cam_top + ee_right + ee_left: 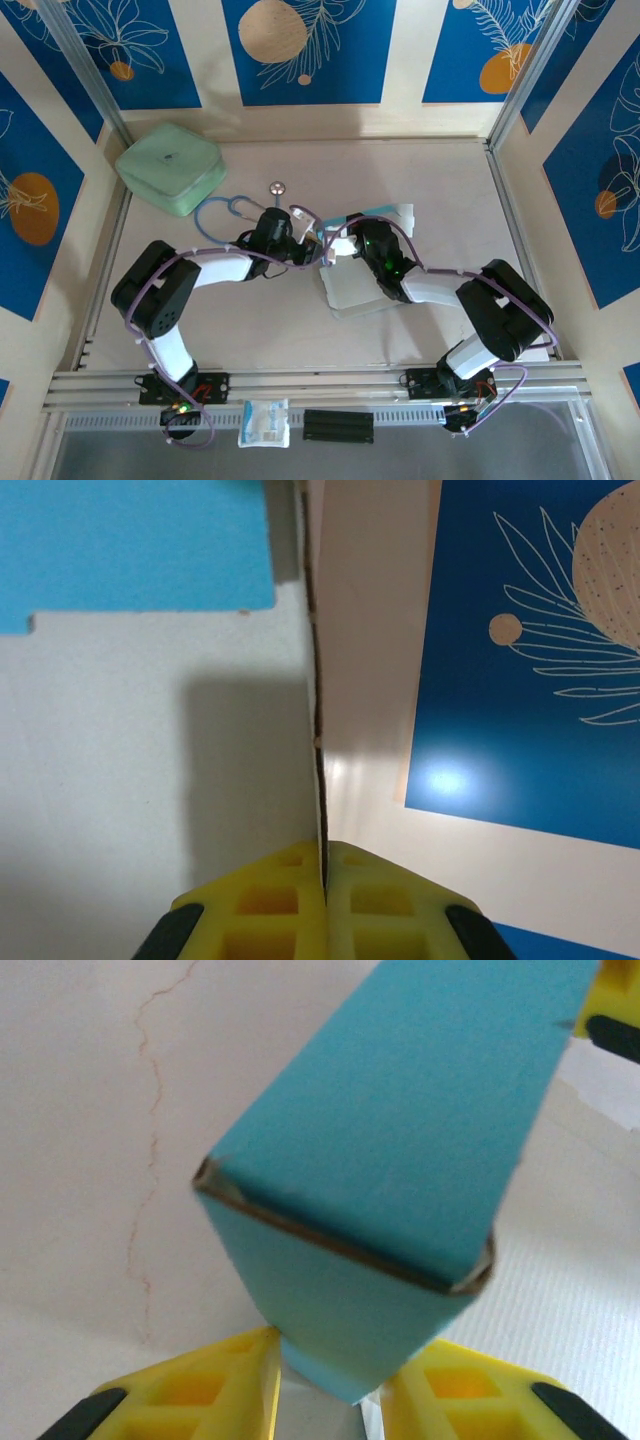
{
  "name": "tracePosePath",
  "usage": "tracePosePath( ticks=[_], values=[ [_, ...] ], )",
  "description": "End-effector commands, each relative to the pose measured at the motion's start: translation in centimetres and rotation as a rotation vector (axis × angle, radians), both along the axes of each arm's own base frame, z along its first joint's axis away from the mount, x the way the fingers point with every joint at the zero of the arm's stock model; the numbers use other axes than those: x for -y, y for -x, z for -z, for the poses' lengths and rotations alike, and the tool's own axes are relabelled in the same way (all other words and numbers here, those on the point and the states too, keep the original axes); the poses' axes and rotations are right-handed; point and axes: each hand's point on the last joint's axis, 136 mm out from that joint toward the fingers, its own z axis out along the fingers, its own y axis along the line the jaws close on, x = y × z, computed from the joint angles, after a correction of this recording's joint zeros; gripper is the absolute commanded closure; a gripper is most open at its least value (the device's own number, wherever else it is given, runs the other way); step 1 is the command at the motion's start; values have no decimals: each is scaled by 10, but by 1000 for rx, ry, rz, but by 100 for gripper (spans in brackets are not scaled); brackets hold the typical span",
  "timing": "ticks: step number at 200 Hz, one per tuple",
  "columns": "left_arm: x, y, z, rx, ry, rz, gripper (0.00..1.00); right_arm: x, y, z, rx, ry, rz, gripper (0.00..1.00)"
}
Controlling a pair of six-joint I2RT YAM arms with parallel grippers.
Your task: Fold the paper box
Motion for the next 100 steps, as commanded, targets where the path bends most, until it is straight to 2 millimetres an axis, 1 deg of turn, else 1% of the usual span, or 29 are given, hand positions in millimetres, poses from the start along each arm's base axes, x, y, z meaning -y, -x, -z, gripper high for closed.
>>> tracePosePath(
  ticks=[1, 27, 61, 83, 100],
  values=[
    [-17, -11, 15, 23, -67, -99, 69, -16, 18, 5, -13, -41, -79, 97],
    [-21, -13, 22, 57, -141, -127, 69, -14, 22, 8, -22, -44, -69, 96],
    [-18, -13, 25, 113, -217, -140, 69, -15, 25, 10, -34, -52, -65, 95],
    [-21, -15, 32, 127, -255, -178, 70, -17, 28, 13, -48, -60, -60, 95],
    [-22, -16, 34, 133, -259, -202, 74, -16, 29, 15, -51, -59, -53, 95]
  ],
)
